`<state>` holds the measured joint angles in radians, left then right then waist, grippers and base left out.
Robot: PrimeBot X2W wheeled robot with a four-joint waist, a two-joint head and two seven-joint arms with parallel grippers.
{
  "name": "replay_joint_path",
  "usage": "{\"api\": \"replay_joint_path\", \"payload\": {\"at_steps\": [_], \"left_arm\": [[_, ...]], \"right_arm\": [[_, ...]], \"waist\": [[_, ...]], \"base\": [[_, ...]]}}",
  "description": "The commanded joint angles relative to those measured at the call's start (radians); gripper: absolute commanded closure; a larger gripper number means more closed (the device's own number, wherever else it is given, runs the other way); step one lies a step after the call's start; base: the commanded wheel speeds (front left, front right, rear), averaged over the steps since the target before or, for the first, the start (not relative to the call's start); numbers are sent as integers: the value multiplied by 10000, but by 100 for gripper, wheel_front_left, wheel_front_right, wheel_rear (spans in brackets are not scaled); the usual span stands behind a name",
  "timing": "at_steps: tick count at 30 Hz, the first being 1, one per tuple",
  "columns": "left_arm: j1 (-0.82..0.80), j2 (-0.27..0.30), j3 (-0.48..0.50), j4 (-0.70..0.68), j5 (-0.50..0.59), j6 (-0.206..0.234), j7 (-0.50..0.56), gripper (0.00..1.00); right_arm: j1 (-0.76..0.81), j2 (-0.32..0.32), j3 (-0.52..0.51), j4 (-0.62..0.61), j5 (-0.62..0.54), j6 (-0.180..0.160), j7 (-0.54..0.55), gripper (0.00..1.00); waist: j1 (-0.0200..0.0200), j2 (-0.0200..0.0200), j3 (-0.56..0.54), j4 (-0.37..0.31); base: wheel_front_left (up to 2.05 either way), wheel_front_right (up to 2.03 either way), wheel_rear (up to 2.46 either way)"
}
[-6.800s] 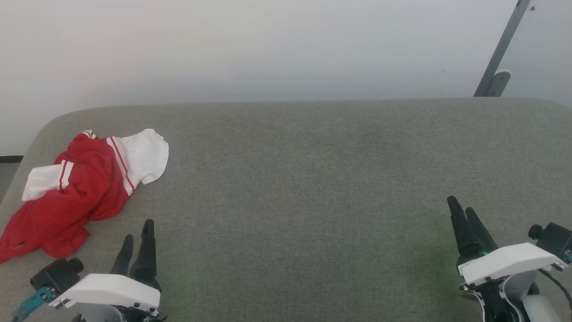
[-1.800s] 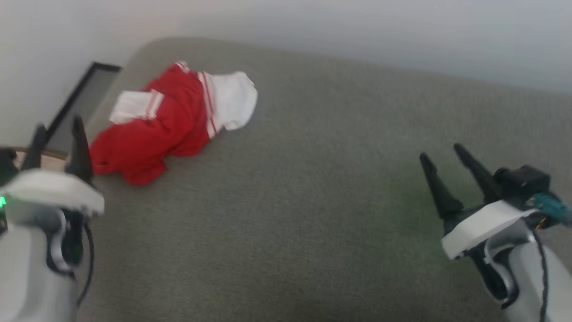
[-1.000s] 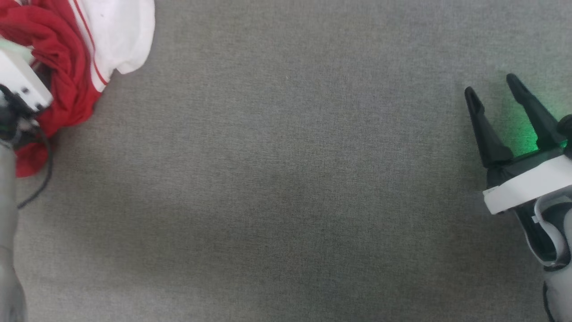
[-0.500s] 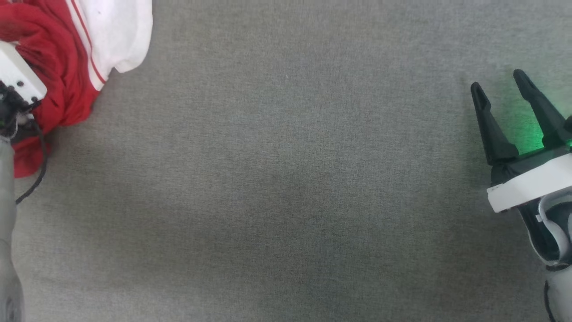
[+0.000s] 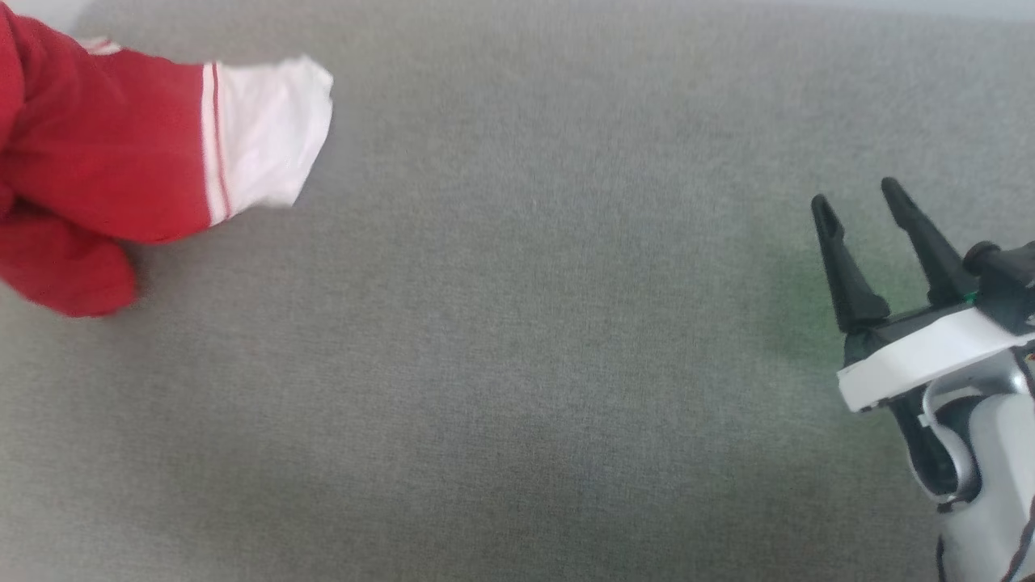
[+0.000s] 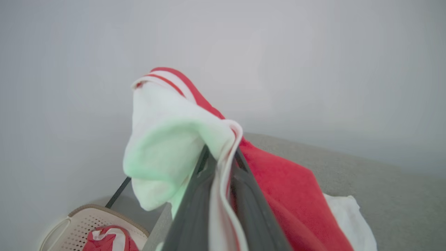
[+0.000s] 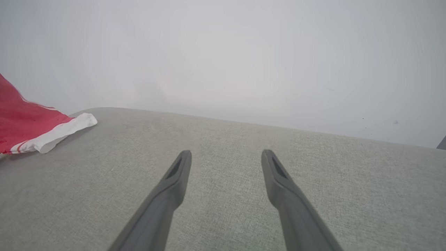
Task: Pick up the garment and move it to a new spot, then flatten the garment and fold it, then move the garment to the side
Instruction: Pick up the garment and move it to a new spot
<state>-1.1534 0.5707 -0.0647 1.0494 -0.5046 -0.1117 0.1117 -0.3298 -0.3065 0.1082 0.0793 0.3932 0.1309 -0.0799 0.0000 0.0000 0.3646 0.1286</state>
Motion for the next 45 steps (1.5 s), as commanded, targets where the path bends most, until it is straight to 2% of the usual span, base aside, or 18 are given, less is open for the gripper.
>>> {"api": "replay_joint_path", "payload": {"at_steps": [1,8,12,19,28,32,36,45], "left_arm": [[-75,170,-154,-392,60,-76,70,100],[94,500,-568,-2303,60,-130,1057,100],[396,623,-656,-3775,-76,47,1995,100],[1336,678,-735,-7003,-324,678,3709,100],[2242,711,-1078,-10662,-303,1491,5334,100],[2187,463,-1425,-11664,-281,1697,5821,100],[1872,-34,-1965,-12272,-301,1786,6154,100],[1161,-1233,-3132,-12423,-266,1775,6433,100]], "right_arm": [[142,129,53,147,41,-3,-130,0],[344,419,87,537,99,-3,-359,0],[361,552,102,701,145,-3,-484,0],[338,755,26,861,173,-3,-673,0],[144,875,-130,1069,205,-2,-973,0],[-33,934,-186,1183,206,-3,-1111,0],[-121,1010,-268,1358,232,-3,-1280,0],[-337,1181,-264,1665,352,-3,-1590,0]], "waist": [[0,0,-610,17],[0,0,-1435,12],[0,0,-1727,-116],[0,0,-1963,-659],[0,0,-1704,-1890],[0,0,-1527,-2521],[0,0,-1334,-3081],[0,0,-929,-3777]], "base": [[0,0,0],[0,0,0],[0,0,0],[0,0,0],[0,0,0],[0,0,0],[0,0,0],[0,0,0]]}}
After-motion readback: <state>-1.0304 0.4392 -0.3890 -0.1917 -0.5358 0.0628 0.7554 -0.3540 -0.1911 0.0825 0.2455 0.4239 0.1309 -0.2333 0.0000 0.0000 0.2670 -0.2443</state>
